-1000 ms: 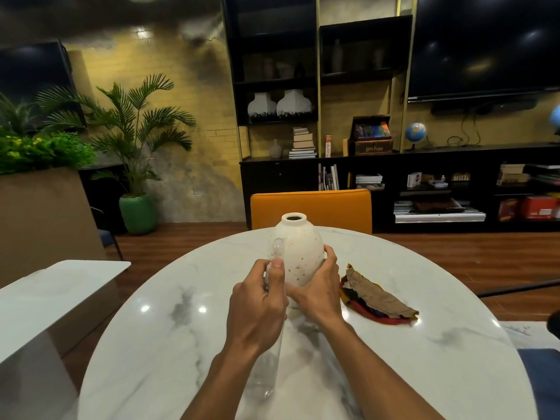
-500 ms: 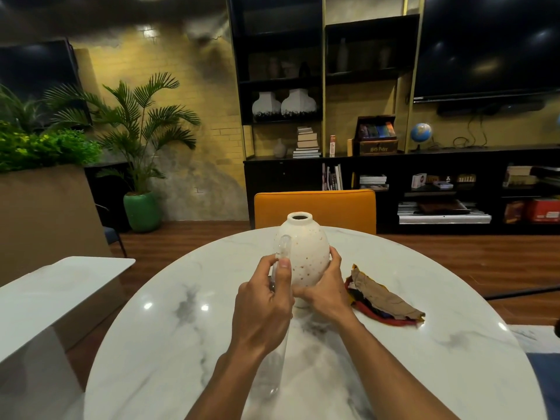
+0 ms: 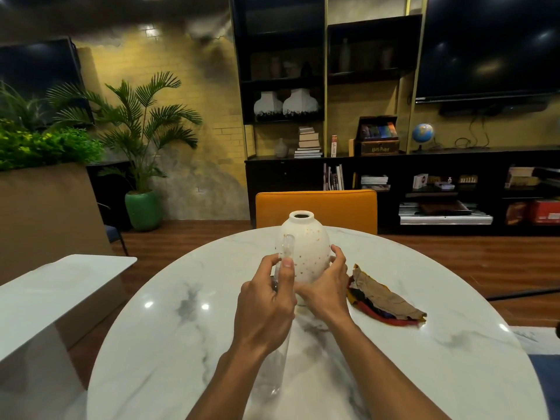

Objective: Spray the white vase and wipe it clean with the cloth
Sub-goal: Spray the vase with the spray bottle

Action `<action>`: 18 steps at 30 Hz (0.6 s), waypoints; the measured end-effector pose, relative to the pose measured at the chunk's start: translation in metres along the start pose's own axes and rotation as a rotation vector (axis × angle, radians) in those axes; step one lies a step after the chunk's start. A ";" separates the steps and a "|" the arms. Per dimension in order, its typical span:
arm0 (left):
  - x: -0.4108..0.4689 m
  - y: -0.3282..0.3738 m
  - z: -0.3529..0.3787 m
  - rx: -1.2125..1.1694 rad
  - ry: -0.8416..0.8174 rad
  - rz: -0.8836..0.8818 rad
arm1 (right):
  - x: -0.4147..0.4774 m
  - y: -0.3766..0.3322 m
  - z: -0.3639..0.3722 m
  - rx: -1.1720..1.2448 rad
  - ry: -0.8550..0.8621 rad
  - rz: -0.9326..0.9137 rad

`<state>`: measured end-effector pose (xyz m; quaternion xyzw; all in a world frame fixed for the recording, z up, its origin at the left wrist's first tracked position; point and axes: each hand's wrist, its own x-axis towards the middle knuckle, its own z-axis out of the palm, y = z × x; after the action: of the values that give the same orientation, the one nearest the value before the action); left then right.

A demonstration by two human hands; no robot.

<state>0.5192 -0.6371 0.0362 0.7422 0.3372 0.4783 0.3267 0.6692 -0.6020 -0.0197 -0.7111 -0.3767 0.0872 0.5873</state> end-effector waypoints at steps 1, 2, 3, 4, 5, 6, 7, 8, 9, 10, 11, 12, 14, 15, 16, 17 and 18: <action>0.000 0.000 0.000 0.001 -0.002 0.005 | -0.001 0.000 -0.001 0.006 -0.017 -0.007; 0.000 0.000 0.001 0.002 -0.004 0.009 | -0.001 0.000 -0.002 0.012 -0.032 -0.009; 0.000 -0.001 0.000 0.003 -0.004 0.011 | -0.001 0.001 -0.002 0.017 -0.044 -0.007; 0.000 -0.001 0.000 0.004 -0.003 0.010 | -0.001 0.002 -0.003 0.024 -0.051 0.000; 0.000 -0.001 -0.001 0.005 -0.002 0.008 | -0.001 0.003 -0.003 0.032 -0.057 0.011; 0.000 -0.002 -0.001 0.010 -0.001 0.008 | 0.000 0.004 -0.004 0.044 -0.066 0.020; 0.000 -0.002 -0.001 0.013 0.002 0.008 | 0.000 0.004 -0.004 0.053 -0.079 0.023; 0.000 -0.003 -0.001 0.016 0.007 0.006 | 0.001 0.005 -0.004 0.060 -0.089 0.022; 0.000 -0.003 -0.001 0.014 0.009 0.005 | 0.001 0.005 -0.004 0.063 -0.091 0.015; 0.000 -0.003 -0.001 0.013 0.010 0.007 | 0.002 0.006 -0.004 0.064 -0.086 0.009; 0.000 -0.002 0.000 0.016 0.008 0.011 | 0.002 0.006 -0.002 0.061 -0.073 0.009; 0.000 -0.002 0.000 0.023 0.006 0.016 | 0.001 0.005 0.000 0.055 -0.052 0.016; -0.001 -0.001 0.002 0.040 0.007 0.031 | -0.003 0.001 0.006 0.037 0.017 0.039; -0.002 0.000 0.002 0.045 0.009 0.036 | -0.005 -0.001 0.010 0.022 0.055 0.049; -0.003 0.000 0.003 0.048 0.012 0.040 | -0.007 -0.003 0.013 0.006 0.083 0.055; -0.003 0.001 0.002 0.049 0.013 0.043 | -0.008 -0.004 0.015 -0.006 0.096 0.056; -0.003 0.000 0.002 0.048 0.016 0.041 | -0.008 -0.003 0.015 -0.011 0.090 0.057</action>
<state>0.5203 -0.6401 0.0341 0.7528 0.3361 0.4823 0.2963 0.6536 -0.5951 -0.0235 -0.7279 -0.3297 0.0698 0.5971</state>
